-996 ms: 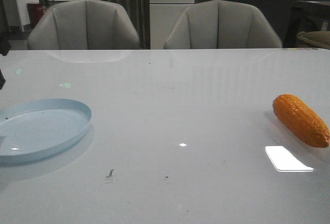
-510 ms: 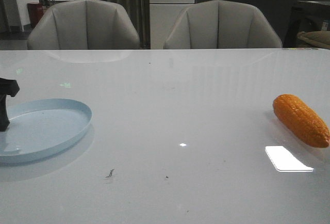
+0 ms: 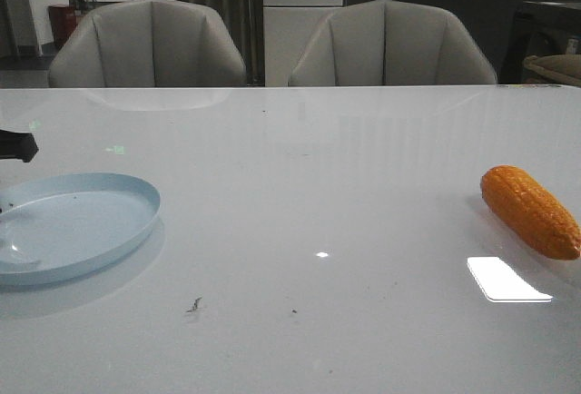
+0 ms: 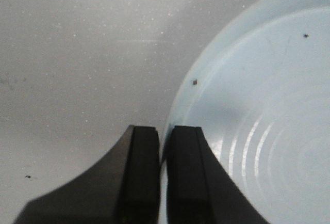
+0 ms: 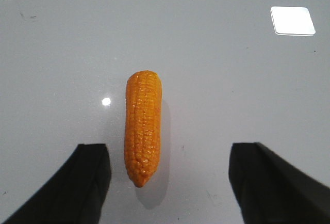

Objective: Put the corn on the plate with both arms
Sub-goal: 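Lower the left gripper to the rim of the light blue plate and grasp it, then lift the plate with the left gripper and carry it toward the table center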

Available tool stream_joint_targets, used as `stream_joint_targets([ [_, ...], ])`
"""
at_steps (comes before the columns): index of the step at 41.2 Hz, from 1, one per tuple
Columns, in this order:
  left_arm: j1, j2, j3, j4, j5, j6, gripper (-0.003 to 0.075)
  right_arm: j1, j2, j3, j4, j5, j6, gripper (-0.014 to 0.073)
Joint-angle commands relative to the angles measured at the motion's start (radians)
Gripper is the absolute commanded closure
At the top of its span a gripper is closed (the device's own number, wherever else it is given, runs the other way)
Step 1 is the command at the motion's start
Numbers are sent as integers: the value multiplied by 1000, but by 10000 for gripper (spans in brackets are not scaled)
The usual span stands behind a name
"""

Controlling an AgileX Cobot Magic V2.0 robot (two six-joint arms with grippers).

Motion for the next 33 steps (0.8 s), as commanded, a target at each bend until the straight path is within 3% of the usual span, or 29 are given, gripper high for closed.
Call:
stream_joint_targets([
  [1,3,-43,-98,3,57,0,622,-1,-8,-38,-10,-85,1,9],
  [11,3,-43,-372,-42,268,0,622,-1,-8,-38,-10,-85,1,9],
  [19,3,-43,-547,-253,354,8,622,-1,-8,-38,-10,-85,1,9],
  [26,-3,-43,-602,-456,381,13,622,-1,-8,-38,-10,-85,1,9],
  [33,-69,-41,-602,-491,408,13,622,-1,-8,-38,-10,-85,1,9],
])
